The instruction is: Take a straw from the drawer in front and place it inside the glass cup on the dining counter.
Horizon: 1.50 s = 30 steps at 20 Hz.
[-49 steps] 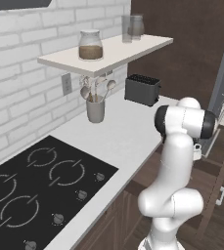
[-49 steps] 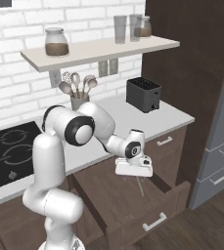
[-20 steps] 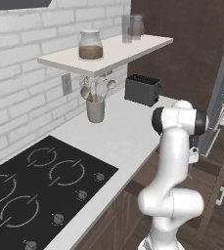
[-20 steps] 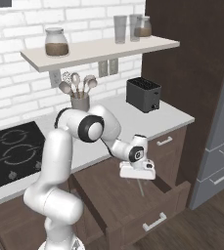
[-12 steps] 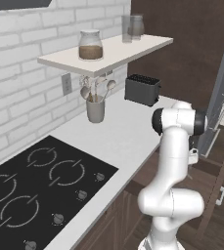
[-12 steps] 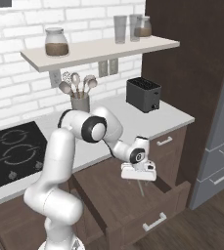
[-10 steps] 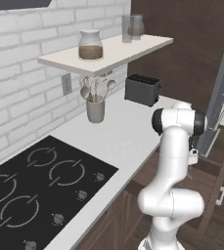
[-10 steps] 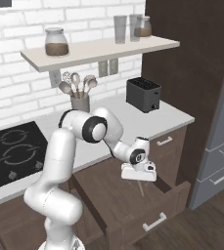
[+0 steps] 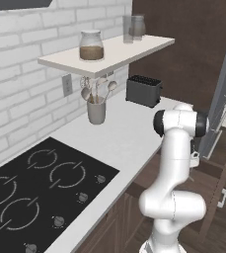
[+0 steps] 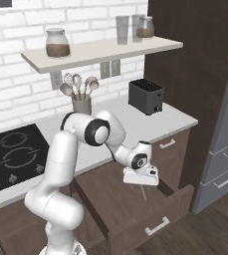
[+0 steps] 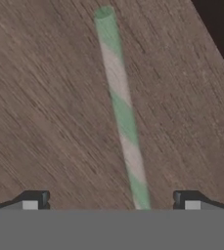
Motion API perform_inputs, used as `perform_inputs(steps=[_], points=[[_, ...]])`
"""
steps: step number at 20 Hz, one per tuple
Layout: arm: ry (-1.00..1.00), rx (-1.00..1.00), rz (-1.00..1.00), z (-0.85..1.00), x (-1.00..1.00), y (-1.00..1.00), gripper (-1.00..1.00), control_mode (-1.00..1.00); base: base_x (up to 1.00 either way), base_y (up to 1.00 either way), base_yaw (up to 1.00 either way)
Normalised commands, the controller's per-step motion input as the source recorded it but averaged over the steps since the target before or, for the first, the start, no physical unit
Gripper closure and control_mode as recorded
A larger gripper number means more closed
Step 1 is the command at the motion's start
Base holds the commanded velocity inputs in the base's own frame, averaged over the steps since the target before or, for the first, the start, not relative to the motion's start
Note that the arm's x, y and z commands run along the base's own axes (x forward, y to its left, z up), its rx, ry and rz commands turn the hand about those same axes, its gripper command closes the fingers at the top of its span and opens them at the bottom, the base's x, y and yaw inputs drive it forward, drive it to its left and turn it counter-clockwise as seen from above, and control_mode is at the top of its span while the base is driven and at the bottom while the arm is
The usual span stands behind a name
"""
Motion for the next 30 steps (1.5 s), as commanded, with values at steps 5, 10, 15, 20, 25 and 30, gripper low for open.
perform_inputs(steps=[5, 10, 15, 20, 25, 30], points=[[0.00, 0.00, 0.00, -0.13, 0.06, 0.00, -1.00, -1.00, 0.00, 0.00, 0.00], [-0.01, 0.00, 0.00, -0.17, 0.07, 0.00, -1.00, -1.00, 0.00, 0.00, 0.00], [-0.03, 0.00, 0.00, -0.23, 0.14, 0.00, -1.00, -1.00, 0.00, 0.00, 0.00], [-0.07, 0.00, 0.00, -0.25, 0.14, -0.02, -1.00, -1.00, 0.00, 0.00, 0.00], [-0.02, 0.04, 0.00, -0.13, 0.02, 0.00, 1.00, -1.00, 0.00, 0.00, 0.00], [0.00, 0.02, 0.00, -0.15, 0.00, 0.00, 1.00, -1.00, 0.00, 0.00, 0.00]])
